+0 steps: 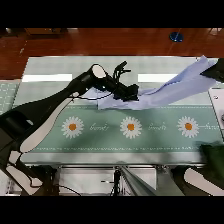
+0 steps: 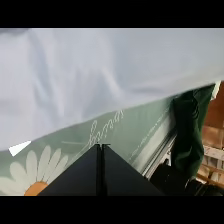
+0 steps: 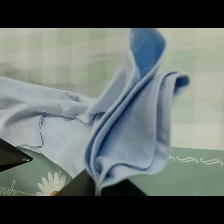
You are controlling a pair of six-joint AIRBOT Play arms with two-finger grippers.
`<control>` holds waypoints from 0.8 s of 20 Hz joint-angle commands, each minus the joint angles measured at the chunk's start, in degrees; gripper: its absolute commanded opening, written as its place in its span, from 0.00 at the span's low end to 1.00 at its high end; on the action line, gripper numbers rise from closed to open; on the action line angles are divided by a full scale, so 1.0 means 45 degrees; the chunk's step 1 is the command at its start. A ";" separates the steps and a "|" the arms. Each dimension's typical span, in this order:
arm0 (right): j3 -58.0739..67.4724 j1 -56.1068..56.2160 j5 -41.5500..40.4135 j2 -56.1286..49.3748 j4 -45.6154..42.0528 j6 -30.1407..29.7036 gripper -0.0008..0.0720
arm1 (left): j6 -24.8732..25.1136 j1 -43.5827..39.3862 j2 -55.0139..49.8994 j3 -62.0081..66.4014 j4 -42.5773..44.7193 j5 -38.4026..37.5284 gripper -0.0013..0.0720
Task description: Fold the shirts.
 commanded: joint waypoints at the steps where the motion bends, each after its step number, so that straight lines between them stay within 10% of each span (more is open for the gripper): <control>1: 0.0005 0.0005 0.0287 0.0695 -0.0015 0.0219 0.04 | -0.0170 -0.0398 -0.0364 0.0015 -0.0374 0.1117 0.04; 16: 0.0005 0.0005 0.0510 0.1559 0.0034 0.0403 0.04 | -0.0345 -0.2603 -0.2914 0.0801 -0.2905 0.3162 0.04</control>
